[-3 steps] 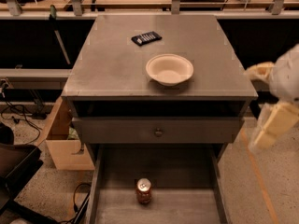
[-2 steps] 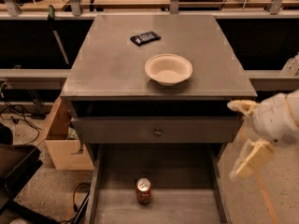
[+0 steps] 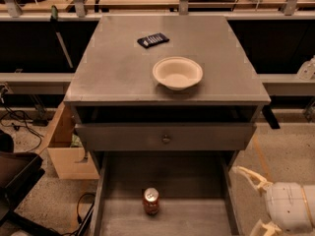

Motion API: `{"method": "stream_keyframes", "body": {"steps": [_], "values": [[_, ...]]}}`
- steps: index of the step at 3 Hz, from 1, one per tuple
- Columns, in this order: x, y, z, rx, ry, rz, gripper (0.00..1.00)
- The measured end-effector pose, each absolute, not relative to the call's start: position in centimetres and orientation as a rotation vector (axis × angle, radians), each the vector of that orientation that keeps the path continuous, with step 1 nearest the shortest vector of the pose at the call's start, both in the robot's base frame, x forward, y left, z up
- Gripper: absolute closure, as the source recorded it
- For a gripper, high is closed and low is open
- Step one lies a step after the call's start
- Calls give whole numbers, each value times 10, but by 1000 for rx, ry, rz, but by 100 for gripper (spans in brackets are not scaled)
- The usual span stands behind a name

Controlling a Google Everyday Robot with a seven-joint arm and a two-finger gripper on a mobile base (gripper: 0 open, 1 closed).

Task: Pick coke can from middle drawer and place on counter

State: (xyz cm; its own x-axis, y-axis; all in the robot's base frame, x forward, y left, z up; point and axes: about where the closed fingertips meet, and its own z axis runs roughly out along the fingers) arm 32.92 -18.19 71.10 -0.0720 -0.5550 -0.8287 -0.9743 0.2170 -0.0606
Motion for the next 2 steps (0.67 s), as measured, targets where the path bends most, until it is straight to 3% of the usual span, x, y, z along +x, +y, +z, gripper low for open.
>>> {"method": "stream_keyframes", "body": {"steps": [2], "values": [[325,-187,708,-1479,1666,648,0]]}}
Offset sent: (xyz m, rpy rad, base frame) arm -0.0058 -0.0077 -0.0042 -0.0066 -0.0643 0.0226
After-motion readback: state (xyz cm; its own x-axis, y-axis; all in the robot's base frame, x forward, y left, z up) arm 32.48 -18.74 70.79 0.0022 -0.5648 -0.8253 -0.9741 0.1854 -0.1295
